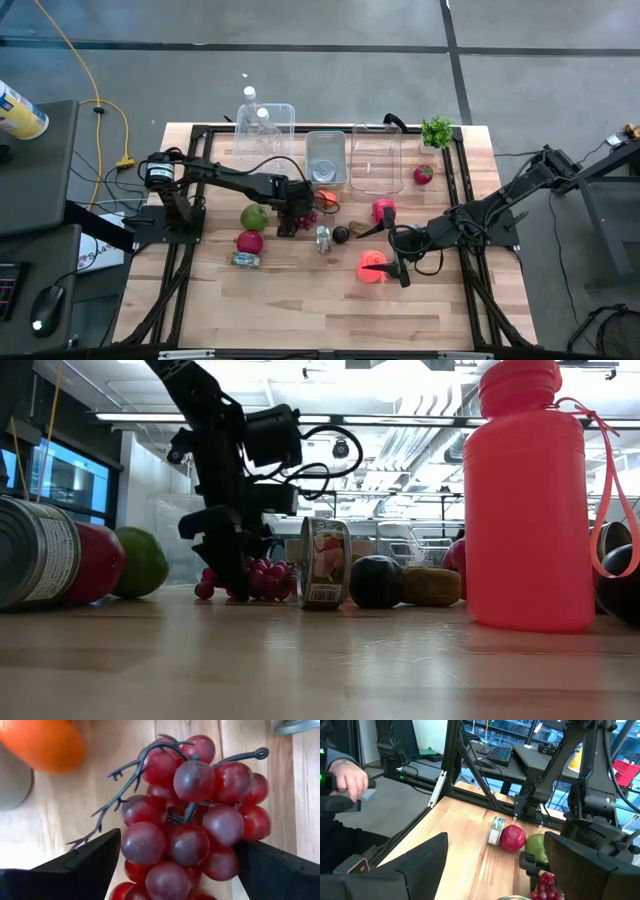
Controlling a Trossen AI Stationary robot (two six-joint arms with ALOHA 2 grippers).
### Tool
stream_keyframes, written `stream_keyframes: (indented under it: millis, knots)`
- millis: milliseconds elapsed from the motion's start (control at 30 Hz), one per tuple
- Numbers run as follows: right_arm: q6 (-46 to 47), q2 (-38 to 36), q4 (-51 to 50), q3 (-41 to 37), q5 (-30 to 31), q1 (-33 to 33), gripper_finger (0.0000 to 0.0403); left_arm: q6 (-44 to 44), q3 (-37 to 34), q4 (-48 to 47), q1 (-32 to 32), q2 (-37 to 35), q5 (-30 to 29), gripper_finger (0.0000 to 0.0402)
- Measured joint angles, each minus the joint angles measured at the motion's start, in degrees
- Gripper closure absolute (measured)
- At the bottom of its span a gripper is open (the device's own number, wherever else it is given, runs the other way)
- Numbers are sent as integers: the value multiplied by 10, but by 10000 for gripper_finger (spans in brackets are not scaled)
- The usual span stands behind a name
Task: Pick & Place Food Item
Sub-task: Put the grapes into the transparent bin
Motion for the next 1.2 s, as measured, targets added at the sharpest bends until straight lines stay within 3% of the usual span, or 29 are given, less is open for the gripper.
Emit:
stream_keyframes:
  millis: [233,400,800,1000,1200]
  knots:
    - [0,0,1,0,0,0,86,18,-1,0,0,-3,11,62]
    - [0,0,2,0,0,0,86,13,-2,-2,0,-2,14,93]
    - [0,0,2,0,0,0,86,25,-2,-9,-11,-9,20,254]
    - [0,0,2,0,0,0,86,7,0,-49,-27,-51,-60,280]
    - [-3,0,1,0,0,0,86,-19,15,-80,-73,-153,-156,282]
